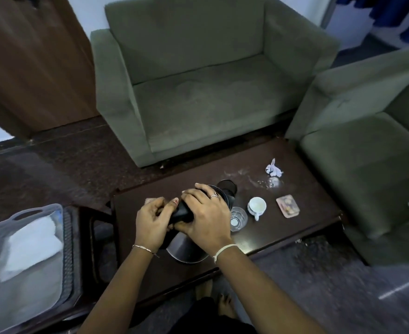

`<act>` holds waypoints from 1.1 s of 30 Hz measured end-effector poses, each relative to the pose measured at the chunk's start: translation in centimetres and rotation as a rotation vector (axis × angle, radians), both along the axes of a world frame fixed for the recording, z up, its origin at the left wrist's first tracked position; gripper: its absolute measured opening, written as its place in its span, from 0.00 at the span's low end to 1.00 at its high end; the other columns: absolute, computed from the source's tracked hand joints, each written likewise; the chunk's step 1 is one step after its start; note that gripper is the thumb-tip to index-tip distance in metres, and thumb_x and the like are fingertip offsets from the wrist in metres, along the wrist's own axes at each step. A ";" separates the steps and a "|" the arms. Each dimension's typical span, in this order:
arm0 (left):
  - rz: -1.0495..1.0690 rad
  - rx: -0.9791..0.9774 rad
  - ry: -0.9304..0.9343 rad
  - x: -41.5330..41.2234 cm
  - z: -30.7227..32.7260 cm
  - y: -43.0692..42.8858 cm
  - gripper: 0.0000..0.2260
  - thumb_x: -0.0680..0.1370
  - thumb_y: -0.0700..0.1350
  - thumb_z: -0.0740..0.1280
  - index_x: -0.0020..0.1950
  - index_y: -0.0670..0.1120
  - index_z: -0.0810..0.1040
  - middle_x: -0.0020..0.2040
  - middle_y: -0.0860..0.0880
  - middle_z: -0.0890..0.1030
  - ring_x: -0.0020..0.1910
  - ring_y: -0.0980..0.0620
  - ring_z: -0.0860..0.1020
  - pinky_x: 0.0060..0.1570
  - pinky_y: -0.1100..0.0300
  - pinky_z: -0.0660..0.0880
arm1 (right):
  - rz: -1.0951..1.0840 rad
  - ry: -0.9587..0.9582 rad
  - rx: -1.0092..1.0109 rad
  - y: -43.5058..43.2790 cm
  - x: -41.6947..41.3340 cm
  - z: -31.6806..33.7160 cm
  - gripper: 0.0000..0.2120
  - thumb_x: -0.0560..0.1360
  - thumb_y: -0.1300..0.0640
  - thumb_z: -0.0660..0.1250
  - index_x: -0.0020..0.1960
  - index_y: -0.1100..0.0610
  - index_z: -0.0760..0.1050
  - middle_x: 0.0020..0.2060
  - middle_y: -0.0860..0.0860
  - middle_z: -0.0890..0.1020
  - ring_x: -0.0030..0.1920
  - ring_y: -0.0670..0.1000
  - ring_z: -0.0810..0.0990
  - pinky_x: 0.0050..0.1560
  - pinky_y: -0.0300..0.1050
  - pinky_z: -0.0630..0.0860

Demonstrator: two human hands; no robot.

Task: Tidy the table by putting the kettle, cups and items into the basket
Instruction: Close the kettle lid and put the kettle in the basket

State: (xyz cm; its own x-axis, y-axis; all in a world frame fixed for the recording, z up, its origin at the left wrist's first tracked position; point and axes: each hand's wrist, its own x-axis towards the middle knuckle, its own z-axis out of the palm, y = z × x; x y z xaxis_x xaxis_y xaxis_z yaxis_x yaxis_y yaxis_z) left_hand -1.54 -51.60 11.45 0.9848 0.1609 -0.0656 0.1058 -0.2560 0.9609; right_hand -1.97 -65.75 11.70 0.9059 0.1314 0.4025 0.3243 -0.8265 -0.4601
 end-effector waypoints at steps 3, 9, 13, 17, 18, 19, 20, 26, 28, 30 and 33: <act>-0.010 -0.024 0.070 1.1 -1.9 -0.3 0.22 0.71 0.56 0.68 0.37 0.35 0.76 0.30 0.39 0.75 0.27 0.49 0.72 0.30 0.56 0.70 | -0.018 0.051 0.024 -0.4 0.9 -1.9 0.25 0.60 0.40 0.72 0.53 0.49 0.78 0.54 0.43 0.82 0.63 0.50 0.76 0.57 0.51 0.77; -0.084 0.027 0.136 2.9 -5.2 -0.4 0.18 0.70 0.59 0.67 0.33 0.44 0.76 0.24 0.51 0.74 0.24 0.53 0.70 0.27 0.58 0.69 | -0.090 0.136 0.108 -0.4 2.0 -5.6 0.23 0.61 0.43 0.71 0.53 0.50 0.80 0.54 0.43 0.82 0.63 0.50 0.75 0.57 0.50 0.76; -0.141 0.079 0.137 4.2 -6.7 -1.0 0.21 0.70 0.58 0.67 0.33 0.40 0.75 0.22 0.51 0.73 0.22 0.54 0.70 0.24 0.62 0.68 | -0.138 0.196 0.135 -0.6 2.6 -7.6 0.21 0.61 0.43 0.72 0.52 0.51 0.80 0.53 0.44 0.82 0.63 0.51 0.75 0.58 0.52 0.76; -0.193 0.113 0.189 5.3 -8.1 -1.7 0.19 0.69 0.58 0.67 0.34 0.42 0.75 0.23 0.52 0.73 0.25 0.53 0.70 0.29 0.56 0.68 | -0.200 0.227 0.163 -1.0 2.8 -8.9 0.21 0.61 0.44 0.72 0.51 0.51 0.80 0.52 0.44 0.83 0.63 0.51 0.76 0.57 0.52 0.76; -0.200 0.120 0.206 5.5 -8.5 -1.8 0.19 0.69 0.59 0.67 0.33 0.42 0.75 0.23 0.52 0.72 0.26 0.51 0.70 0.30 0.54 0.69 | -0.218 0.232 0.175 -1.1 2.8 -9.2 0.21 0.60 0.45 0.73 0.50 0.51 0.80 0.52 0.44 0.83 0.63 0.51 0.76 0.57 0.52 0.76; -0.206 0.137 0.218 5.6 -8.8 -2.0 0.20 0.68 0.60 0.66 0.32 0.42 0.75 0.23 0.52 0.72 0.26 0.50 0.70 0.31 0.52 0.69 | -0.231 0.239 0.184 -1.2 2.8 -9.5 0.21 0.59 0.45 0.73 0.50 0.51 0.80 0.51 0.44 0.83 0.62 0.51 0.76 0.56 0.51 0.76; -0.216 0.161 0.223 5.8 -9.0 -2.1 0.20 0.68 0.61 0.66 0.32 0.43 0.75 0.22 0.52 0.73 0.25 0.50 0.70 0.31 0.52 0.69 | -0.241 0.248 0.190 -1.3 2.8 -9.7 0.21 0.59 0.45 0.73 0.50 0.52 0.80 0.51 0.44 0.83 0.62 0.51 0.76 0.56 0.51 0.77; -0.252 0.346 0.211 6.4 -9.4 -3.2 0.16 0.68 0.63 0.65 0.29 0.53 0.75 0.23 0.55 0.76 0.24 0.56 0.71 0.30 0.56 0.69 | -0.288 0.287 0.268 -2.0 2.7 -10.9 0.21 0.61 0.46 0.72 0.50 0.54 0.79 0.51 0.46 0.83 0.63 0.52 0.76 0.58 0.50 0.76; -0.257 0.398 0.205 6.6 -9.4 -3.5 0.15 0.68 0.63 0.64 0.30 0.53 0.75 0.25 0.56 0.77 0.26 0.56 0.73 0.31 0.56 0.70 | -0.290 0.296 0.292 -2.2 2.9 -11.2 0.21 0.61 0.46 0.72 0.51 0.54 0.79 0.51 0.45 0.83 0.63 0.51 0.75 0.60 0.49 0.75; -0.259 0.432 0.203 6.8 -9.5 -3.7 0.16 0.68 0.64 0.63 0.30 0.52 0.75 0.26 0.57 0.77 0.27 0.56 0.74 0.32 0.57 0.69 | -0.293 0.302 0.311 -2.3 3.0 -11.4 0.20 0.62 0.47 0.72 0.51 0.54 0.79 0.51 0.45 0.83 0.63 0.50 0.76 0.61 0.48 0.74; -0.261 0.465 0.189 7.1 -9.6 -3.9 0.17 0.68 0.63 0.64 0.29 0.52 0.74 0.26 0.57 0.77 0.26 0.58 0.72 0.31 0.59 0.68 | -0.297 0.287 0.341 -2.4 3.2 -11.7 0.20 0.62 0.48 0.72 0.51 0.55 0.79 0.50 0.45 0.83 0.62 0.51 0.76 0.62 0.47 0.74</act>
State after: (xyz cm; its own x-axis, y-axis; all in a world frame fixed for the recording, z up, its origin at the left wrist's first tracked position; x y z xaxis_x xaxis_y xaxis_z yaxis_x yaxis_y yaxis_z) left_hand 5.52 -55.46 1.88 0.9738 -0.0320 -0.2250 0.1416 -0.6889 0.7109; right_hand 1.22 -68.11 0.02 0.9641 -0.2426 0.1077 -0.0797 -0.6517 -0.7543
